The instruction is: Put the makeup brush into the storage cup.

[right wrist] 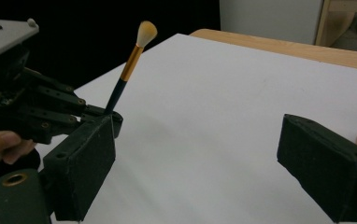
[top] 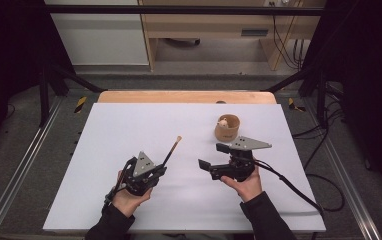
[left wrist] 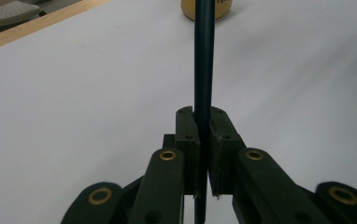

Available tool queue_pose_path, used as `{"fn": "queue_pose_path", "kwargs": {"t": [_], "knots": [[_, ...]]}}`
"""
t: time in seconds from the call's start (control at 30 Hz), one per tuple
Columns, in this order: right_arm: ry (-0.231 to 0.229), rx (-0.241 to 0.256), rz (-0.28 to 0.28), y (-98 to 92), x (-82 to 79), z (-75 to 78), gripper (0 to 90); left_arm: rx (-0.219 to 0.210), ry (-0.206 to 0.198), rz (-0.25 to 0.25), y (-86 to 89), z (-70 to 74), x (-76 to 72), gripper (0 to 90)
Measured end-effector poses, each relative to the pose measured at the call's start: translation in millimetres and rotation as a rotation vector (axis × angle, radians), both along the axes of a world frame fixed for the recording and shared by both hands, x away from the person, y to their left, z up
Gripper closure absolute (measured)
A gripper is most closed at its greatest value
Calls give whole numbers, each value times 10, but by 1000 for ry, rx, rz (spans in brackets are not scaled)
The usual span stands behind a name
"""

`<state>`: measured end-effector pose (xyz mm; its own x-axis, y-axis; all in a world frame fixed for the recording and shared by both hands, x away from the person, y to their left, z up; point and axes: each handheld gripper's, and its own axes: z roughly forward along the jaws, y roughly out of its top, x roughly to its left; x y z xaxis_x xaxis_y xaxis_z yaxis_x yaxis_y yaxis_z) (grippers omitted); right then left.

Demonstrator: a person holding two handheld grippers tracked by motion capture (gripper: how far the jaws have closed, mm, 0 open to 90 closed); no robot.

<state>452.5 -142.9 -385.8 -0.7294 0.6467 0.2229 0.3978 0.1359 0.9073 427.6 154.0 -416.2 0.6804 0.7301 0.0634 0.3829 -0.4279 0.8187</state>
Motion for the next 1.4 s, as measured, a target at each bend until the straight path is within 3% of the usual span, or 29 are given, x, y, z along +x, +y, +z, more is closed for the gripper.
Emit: {"fn": "queue_pose_path", "kwargs": {"t": [0.3, 0.53, 1.13, 1.4], "knots": [[27, 67, 2, 23, 40, 4, 140, -15, 7, 42, -29, 4, 11, 841], [39, 86, 3, 85, 71, -10, 166, -57, 7, 62, -74, 48, 27, 841], [65, 137, 13, 141, 117, -55, 229, -99, 10, 47, -293, 109, 15, 841], [65, 146, 31, 152, 121, -47, 248, -86, 9, 29, -408, 91, -3, 841]]}}
